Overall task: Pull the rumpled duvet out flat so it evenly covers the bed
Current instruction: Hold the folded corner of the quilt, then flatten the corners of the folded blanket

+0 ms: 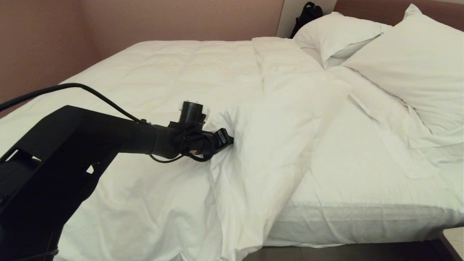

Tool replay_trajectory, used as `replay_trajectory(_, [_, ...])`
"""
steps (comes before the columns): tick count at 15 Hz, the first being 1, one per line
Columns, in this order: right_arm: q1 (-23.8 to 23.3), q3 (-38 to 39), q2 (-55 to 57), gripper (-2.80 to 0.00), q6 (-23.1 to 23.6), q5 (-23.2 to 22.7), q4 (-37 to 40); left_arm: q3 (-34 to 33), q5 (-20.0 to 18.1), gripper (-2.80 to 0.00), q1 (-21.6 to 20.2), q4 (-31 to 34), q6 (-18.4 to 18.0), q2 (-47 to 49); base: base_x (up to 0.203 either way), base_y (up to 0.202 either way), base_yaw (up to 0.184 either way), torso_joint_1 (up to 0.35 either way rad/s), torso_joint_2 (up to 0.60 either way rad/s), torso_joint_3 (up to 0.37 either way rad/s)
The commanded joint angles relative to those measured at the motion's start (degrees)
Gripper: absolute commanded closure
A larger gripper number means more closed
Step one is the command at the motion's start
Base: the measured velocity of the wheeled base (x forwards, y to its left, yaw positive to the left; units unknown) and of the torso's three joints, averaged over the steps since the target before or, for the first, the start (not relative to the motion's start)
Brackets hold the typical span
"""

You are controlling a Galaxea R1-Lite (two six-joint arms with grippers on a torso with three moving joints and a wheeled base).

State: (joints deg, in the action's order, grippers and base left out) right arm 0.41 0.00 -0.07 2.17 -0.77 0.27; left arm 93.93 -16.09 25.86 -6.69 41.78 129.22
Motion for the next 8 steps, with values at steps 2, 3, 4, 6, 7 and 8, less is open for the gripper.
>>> replay_trajectory(2, [0.0,0.0,0.1,0.0,0.0,0.0,0.0,-0.2,0.0,0.0,0.8,-0.1,0.2,-0.9,0.0,0.0,0.0,0.0,0.0,0.0])
replay_trajectory(3, [0.0,0.0,0.1,0.0,0.0,0.0,0.0,-0.2,0.1,0.0,1.0,-0.1,0.2,-1.2,0.0,0.0,0.0,0.0,0.0,0.0])
replay_trajectory(4, [0.0,0.0,0.1,0.0,0.0,0.0,0.0,-0.4,0.1,0.0,1.3,-0.1,0.2,-1.4,0.0,0.0,0.0,0.0,0.0,0.0])
replay_trajectory(6, [0.0,0.0,0.1,0.0,0.0,0.0,0.0,-1.0,0.2,0.0,1.7,-0.1,0.2,-2.1,0.0,0.0,0.0,0.0,0.0,0.0])
replay_trajectory(7, [0.0,0.0,0.1,0.0,0.0,0.0,0.0,-2.0,0.2,0.0,2.1,-0.1,0.2,-3.1,0.0,0.0,0.0,0.0,0.0,0.0])
replay_trajectory(8, [0.0,0.0,0.1,0.0,0.0,0.0,0.0,-2.2,0.3,0.0,2.2,-0.1,0.1,-3.3,0.0,0.0,0.0,0.0,0.0,0.0])
